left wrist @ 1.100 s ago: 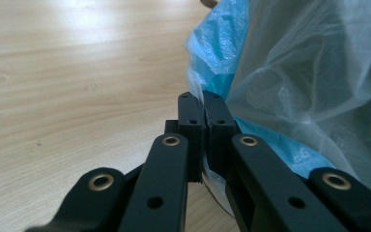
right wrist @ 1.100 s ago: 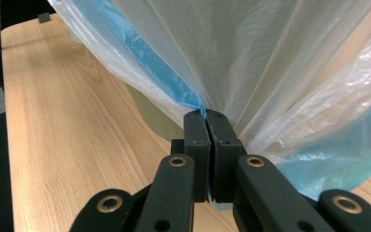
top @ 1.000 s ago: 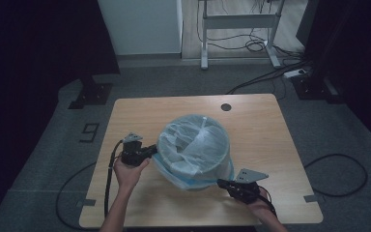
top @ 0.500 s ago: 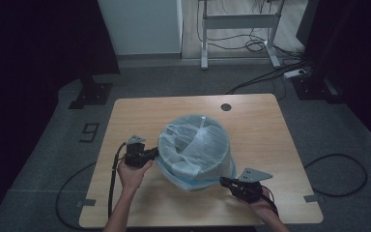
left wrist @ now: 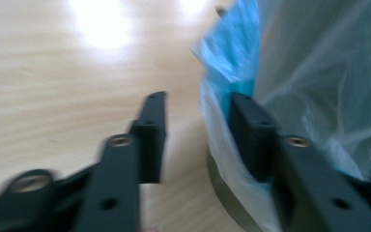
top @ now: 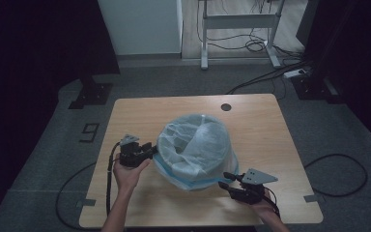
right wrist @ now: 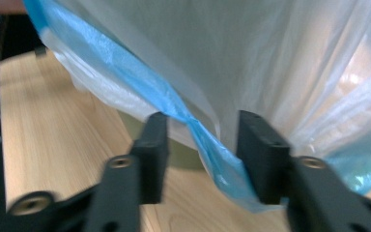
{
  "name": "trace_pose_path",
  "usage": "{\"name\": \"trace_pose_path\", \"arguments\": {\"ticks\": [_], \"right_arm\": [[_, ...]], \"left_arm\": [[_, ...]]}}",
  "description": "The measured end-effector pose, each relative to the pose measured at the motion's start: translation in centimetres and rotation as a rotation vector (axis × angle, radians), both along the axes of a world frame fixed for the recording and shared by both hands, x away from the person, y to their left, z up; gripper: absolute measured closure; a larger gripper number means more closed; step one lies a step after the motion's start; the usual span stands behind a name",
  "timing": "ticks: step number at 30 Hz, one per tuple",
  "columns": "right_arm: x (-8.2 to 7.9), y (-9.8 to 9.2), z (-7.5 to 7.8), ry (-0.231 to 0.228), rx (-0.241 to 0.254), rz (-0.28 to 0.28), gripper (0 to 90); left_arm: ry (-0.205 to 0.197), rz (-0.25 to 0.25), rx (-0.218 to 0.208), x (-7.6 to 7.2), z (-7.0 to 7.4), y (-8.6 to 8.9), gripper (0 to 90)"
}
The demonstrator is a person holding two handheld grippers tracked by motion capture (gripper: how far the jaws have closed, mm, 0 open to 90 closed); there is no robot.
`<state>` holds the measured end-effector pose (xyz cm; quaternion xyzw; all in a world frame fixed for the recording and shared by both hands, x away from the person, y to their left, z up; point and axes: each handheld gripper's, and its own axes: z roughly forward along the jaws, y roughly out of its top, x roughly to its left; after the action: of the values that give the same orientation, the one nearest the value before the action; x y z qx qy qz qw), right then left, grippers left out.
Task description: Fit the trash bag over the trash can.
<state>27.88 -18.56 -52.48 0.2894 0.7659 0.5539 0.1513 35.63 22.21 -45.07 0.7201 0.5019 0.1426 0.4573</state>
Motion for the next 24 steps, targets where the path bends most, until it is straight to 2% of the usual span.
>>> {"name": "trace_pose_path", "arguments": {"ticks": [4, 8, 12, 15, 18, 22, 24], "right_arm": [[-0.9, -0.5, 0.8, -0.054, 0.042, -0.031, 36.9], [-1.0, -1.1, 0.9, -0.059, 0.059, -0.037, 34.6], [-1.0, -1.1, 0.8, -0.06, 0.059, -0.034, 35.0], [-1.0, -0.6, 1.2, -0.058, 0.077, -0.032, 35.1], [-1.0, 0.1, 1.8, -0.075, 0.086, -0.022, 35.4], [-1.3, 0.5, 2.1, -0.091, 0.068, -0.013, 35.7], [-1.4, 0.3, 2.0, -0.09, 0.063, -0.016, 36.1]], "left_arm": [[-0.032, 0.016, -0.014, -0.7, 0.7, 1.4, 38.9], [-0.087, 0.001, -0.017, -1.5, 1.0, 2.4, 26.3], [-0.137, -0.013, -0.042, -2.0, 1.5, 2.7, 14.7], [-0.155, -0.003, 0.006, -2.0, 2.2, 2.3, 10.4], [-0.157, -0.008, 0.023, -1.8, 3.0, 1.8, 7.7], [-0.146, 0.011, 0.011, -1.6, 3.4, 1.8, 7.1], [-0.146, 0.014, -0.01, -1.7, 3.5, 2.1, 7.4]]}}
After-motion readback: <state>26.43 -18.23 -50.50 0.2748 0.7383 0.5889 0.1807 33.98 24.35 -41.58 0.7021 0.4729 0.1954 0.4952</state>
